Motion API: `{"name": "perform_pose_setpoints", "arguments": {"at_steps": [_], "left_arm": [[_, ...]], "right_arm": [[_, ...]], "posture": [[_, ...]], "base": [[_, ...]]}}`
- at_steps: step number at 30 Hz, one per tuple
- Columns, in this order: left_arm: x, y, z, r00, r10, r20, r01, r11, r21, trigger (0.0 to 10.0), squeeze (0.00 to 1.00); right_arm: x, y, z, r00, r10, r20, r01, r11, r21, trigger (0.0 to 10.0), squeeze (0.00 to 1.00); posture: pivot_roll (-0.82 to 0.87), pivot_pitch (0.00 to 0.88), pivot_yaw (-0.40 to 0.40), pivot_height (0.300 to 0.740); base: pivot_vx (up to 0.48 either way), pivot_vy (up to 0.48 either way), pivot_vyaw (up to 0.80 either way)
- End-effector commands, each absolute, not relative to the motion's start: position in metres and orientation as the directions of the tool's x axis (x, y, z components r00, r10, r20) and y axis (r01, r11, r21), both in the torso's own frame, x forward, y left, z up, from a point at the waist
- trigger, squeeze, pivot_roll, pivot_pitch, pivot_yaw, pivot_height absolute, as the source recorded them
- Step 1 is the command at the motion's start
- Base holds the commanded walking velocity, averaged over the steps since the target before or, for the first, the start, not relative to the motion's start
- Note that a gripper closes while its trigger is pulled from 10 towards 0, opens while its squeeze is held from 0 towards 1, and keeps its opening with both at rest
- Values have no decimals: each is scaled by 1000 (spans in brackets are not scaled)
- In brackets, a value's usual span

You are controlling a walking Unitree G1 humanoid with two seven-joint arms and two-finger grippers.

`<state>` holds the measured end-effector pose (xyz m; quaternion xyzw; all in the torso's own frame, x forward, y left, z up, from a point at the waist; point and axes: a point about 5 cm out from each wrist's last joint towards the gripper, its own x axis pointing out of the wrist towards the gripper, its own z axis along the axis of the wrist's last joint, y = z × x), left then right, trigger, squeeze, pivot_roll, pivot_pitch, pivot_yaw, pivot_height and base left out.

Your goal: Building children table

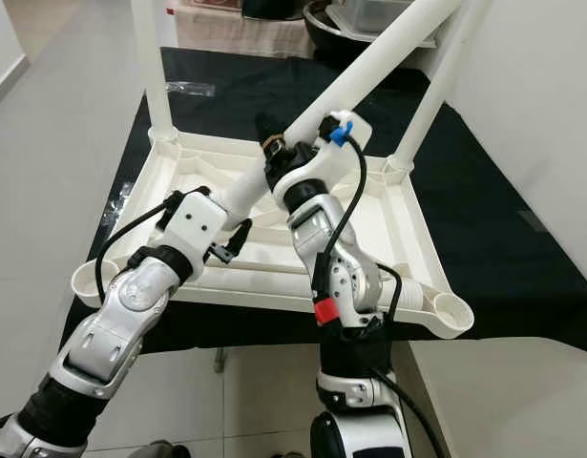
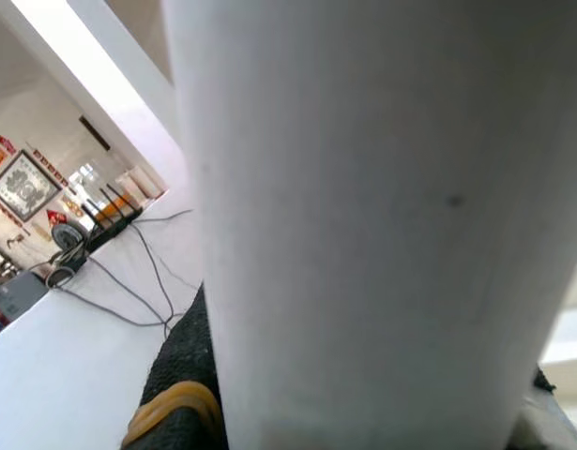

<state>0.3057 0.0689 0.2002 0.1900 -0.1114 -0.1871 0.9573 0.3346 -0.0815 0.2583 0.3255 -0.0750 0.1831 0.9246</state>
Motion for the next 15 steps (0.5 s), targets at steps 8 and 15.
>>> {"name": "perform_pose_setpoints", "arguments": {"at_steps": [8,15], "left_arm": [[306,59,195,891,-434,135,346,840,417,10000,0],[308,63,192,900,-418,127,336,849,408,10000,0]], "right_arm": [[330,-83,261,919,287,270,-392,724,567,10000,0],[326,-81,265,914,296,278,-405,720,564,10000,0]], "posture": [[95,70,-108,740],[92,69,-111,740]], "base": [[0,0,0],[0,0,0]]}}
